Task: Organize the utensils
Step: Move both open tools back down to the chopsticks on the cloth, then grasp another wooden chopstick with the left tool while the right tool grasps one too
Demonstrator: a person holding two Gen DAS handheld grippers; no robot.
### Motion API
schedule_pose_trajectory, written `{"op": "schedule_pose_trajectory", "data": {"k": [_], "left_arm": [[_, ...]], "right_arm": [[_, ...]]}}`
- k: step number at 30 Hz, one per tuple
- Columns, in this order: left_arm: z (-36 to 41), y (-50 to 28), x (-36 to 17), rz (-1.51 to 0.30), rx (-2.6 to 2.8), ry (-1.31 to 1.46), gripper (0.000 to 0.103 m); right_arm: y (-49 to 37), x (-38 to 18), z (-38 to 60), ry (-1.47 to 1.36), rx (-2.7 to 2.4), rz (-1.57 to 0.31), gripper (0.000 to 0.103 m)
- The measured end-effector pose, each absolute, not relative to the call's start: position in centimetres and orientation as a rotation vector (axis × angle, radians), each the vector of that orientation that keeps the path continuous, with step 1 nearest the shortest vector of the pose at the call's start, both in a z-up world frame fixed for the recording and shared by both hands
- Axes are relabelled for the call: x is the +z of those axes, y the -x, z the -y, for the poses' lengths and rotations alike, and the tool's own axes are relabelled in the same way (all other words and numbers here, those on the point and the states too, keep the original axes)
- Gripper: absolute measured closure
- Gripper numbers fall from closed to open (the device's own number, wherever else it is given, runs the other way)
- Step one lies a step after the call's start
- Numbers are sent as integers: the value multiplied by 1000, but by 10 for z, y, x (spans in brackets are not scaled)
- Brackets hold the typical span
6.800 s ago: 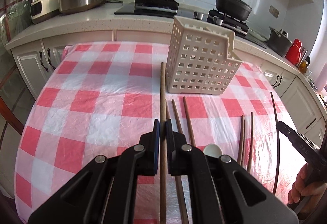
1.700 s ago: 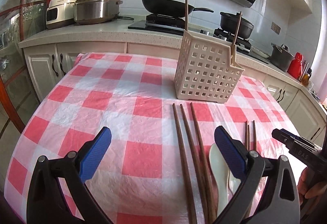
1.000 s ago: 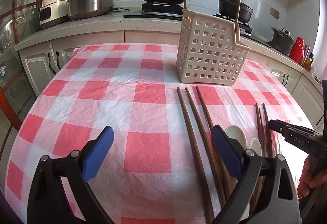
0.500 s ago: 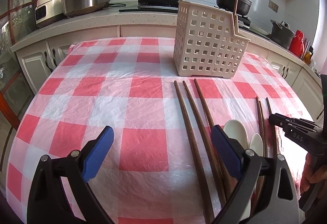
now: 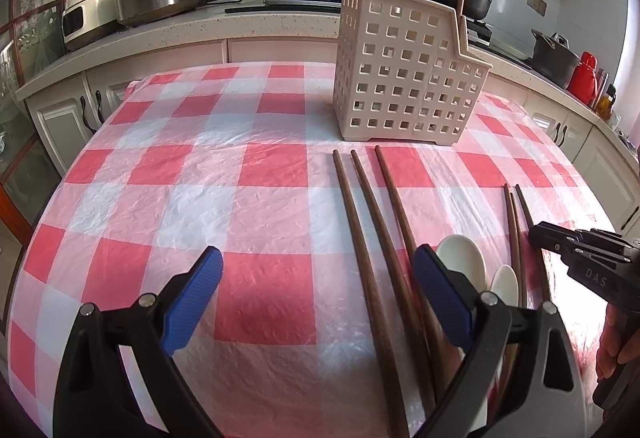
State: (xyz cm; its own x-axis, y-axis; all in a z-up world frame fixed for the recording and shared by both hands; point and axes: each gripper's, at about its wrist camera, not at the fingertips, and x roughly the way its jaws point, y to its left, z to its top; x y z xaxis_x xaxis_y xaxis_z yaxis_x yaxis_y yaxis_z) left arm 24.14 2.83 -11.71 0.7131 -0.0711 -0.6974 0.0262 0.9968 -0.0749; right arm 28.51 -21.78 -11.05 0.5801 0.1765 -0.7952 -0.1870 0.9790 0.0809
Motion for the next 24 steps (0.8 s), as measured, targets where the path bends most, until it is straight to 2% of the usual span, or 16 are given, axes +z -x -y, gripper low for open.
{"op": "schedule_pose_trajectory", "data": {"k": [3, 5, 7, 9, 15, 19, 24], "left_arm": [[-27, -245, -118, -780, -53, 56, 10], [-27, -247, -118, -787, -57, 56, 15], [-28, -252, -121, -811, -68, 54, 32], [-29, -258, -123, -828, -78, 56, 37], [-31, -268, -125, -831, -69, 61, 37], [-27, -275, -128, -853, -86, 44, 48], [-23, -284, -130, -864, -98, 30, 55]], "right_arm": [[-287, -111, 217, 17, 206, -922, 89], [-287, -111, 215, 25, 202, -916, 90], [-288, -111, 213, 35, 206, -906, 92], [-289, -112, 210, 21, 241, -903, 94], [-294, -112, 196, 39, 290, -902, 95], [-298, -112, 189, 45, 307, -901, 96], [-301, -112, 192, 21, 314, -911, 96]]}}
